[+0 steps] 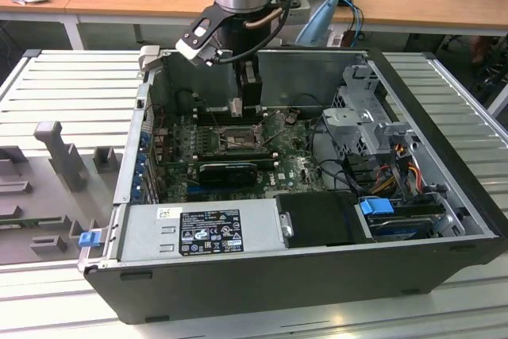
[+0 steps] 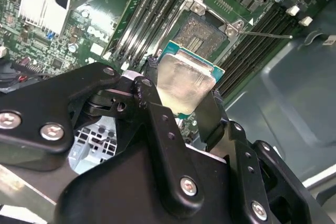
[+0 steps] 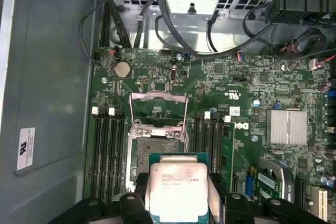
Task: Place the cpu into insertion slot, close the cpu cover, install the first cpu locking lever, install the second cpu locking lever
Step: 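Place the cpu into insertion slot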
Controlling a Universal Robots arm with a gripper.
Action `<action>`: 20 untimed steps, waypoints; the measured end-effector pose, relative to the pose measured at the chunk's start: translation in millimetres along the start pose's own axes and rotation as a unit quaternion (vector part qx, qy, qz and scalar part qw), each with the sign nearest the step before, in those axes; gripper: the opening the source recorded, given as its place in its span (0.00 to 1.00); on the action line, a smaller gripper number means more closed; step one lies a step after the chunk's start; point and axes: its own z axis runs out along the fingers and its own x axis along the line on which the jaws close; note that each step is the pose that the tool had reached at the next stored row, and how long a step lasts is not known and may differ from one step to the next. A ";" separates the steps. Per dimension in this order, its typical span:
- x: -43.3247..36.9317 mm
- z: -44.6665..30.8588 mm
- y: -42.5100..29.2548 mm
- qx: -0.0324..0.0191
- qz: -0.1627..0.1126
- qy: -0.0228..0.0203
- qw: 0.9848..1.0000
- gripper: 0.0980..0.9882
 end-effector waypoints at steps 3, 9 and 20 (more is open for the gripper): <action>0.2 5.2 -1.6 0.000 0.001 0.000 1.000 0.48; 4.5 22.0 -4.2 0.000 0.009 -0.001 1.000 0.48; 6.2 51.2 -6.5 0.000 0.009 -0.001 1.000 0.48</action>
